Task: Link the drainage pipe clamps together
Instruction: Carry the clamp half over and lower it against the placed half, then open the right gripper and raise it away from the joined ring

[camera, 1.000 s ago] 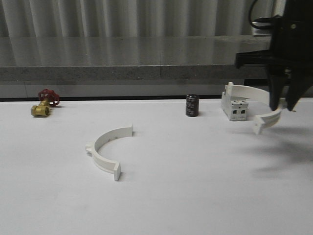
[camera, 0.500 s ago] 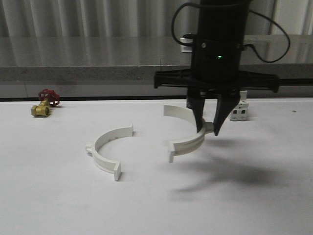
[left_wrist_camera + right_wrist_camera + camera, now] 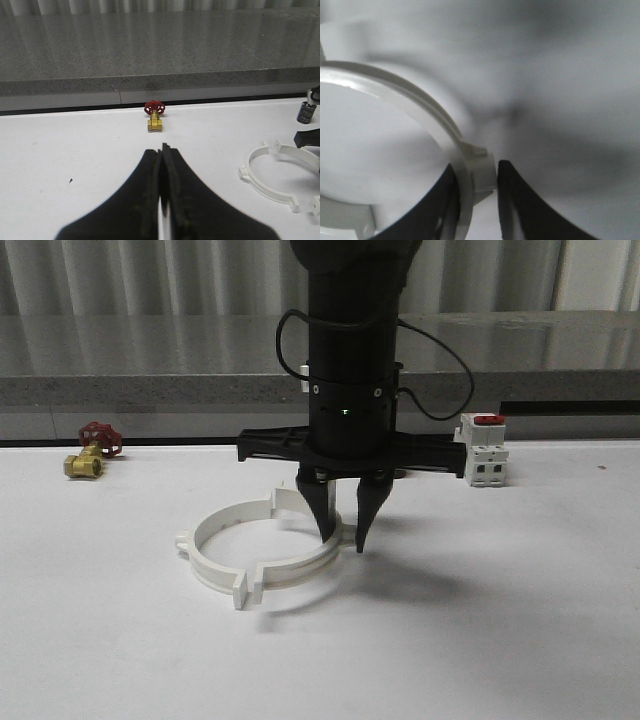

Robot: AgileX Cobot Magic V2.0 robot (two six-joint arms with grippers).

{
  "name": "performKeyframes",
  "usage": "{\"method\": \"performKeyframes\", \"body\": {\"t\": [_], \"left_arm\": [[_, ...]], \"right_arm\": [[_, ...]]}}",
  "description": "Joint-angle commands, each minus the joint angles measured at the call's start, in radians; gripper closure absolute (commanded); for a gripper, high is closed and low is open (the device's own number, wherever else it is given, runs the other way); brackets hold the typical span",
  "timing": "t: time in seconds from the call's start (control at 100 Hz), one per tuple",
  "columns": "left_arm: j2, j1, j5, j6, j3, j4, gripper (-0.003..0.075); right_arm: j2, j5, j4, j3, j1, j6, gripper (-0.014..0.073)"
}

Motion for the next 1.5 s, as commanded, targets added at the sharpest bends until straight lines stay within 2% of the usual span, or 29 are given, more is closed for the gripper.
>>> {"method": "performKeyframes", "body": {"t": [0.0, 0.79, 0.86, 0.98, 1.05, 1.22, 1.32, 1.49], "left_arm": [[0.014, 0.002, -0.081, -0.003, -0.025, -0.009, 0.0741], [0.014, 0.002, -0.081, -0.003, -0.025, -0.009, 0.0741], [0.014, 0.002, -0.081, -0.003, -0.025, -0.009, 0.0741], [0.014, 0.002, -0.081, -0.003, -0.025, -0.009, 0.0741], [0.014, 0.002, -0.081, -0.003, -0.025, -0.009, 0.0741], [0.014, 0.002, -0.081, -0.003, -0.025, -0.009, 0.0741], [0.014, 0.002, -0.081, -0.003, -0.025, -0.009, 0.0741], [0.014, 0.002, -0.081, -0.003, -0.025, -0.009, 0.0741]], "right_arm": [[-0.043, 0.005, -0.014, -0.048, 0.002, 0.021, 0.0407], [-0.017, -0.071, -0.046, -0.047, 0.001, 0.041, 0.0403], [-0.013, -0.069, -0.039, -0.047, 0.001, 0.041, 0.0358], [-0.012, -0.074, -0.038, -0.047, 0.001, 0.041, 0.0166], [-0.012, -0.074, -0.038, -0.047, 0.001, 0.041, 0.0092], [-0.03, -0.062, -0.039, -0.047, 0.001, 0.037, 0.0083], [-0.062, -0.058, -0.039, -0.047, 0.001, -0.033, 0.0083], [-0.143, -0.023, -0.038, -0.047, -0.009, -0.295, 0.0084]]}}
